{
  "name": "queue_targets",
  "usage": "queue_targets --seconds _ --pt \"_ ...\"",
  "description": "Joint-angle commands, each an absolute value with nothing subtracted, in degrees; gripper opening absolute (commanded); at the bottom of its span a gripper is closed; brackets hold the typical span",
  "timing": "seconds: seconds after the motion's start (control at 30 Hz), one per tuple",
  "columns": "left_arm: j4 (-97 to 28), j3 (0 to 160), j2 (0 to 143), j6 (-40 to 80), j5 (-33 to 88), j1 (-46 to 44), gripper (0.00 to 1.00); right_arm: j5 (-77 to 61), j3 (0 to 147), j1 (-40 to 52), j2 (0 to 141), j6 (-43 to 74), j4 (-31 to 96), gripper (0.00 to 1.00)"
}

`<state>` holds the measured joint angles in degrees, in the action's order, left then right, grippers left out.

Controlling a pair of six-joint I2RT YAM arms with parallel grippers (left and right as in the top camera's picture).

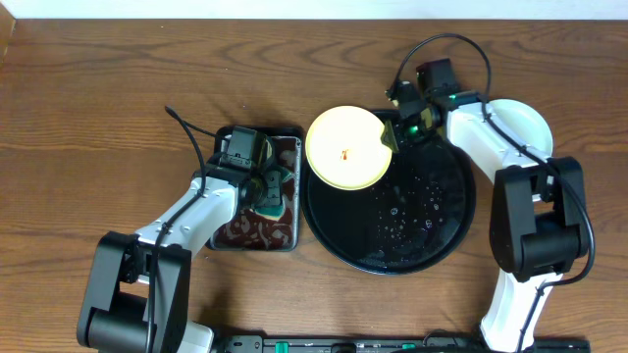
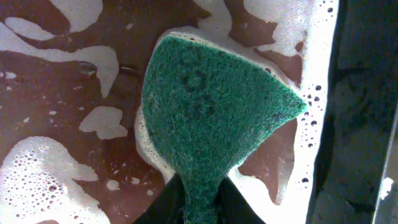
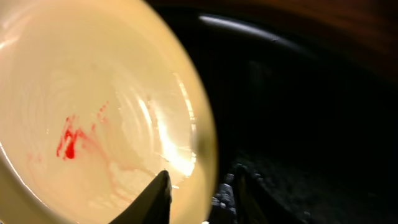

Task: Clean dirty plates on tray and stack at the side
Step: 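Reach the right gripper to the yellow plate rim and grasp it, then pull the yellow plate to the center of the black tray with right gripper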

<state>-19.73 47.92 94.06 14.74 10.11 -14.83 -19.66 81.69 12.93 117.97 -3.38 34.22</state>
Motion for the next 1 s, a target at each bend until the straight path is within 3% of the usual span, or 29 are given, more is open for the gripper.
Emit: queue_targets --seconds 0.0,0.47,0.5,0.6,0.63,0.97 --pt "-20.67 47.05 93.67 14.22 9.17 -14.81 0.17 -19.92 81.69 13.61 118.43 -2.98 34.00 0.29" --pt "-20.71 47.05 93.67 14.22 9.19 -14.81 0.17 -18.83 79.90 13.61 120.05 -0.14 31.73 0.29" --pt "-20.73 47.05 93.67 14.22 9.19 -14.81 0.17 -18.79 79.90 13.61 120.25 0.25 31.48 0.27" --pt "-20.86 47.05 93.65 14.22 9.19 -14.81 0.17 -18.81 79.90 13.58 120.60 0.38 30.96 0.03" --pt "-20.88 47.05 93.67 14.22 9.19 -14.79 0.17 -18.79 79.92 13.54 120.60 0.38 30.87 0.01" --pt "-21.12 47.05 93.67 14.20 9.17 -14.81 0.17 -14.35 79.92 11.29 114.50 0.40 41.65 0.01"
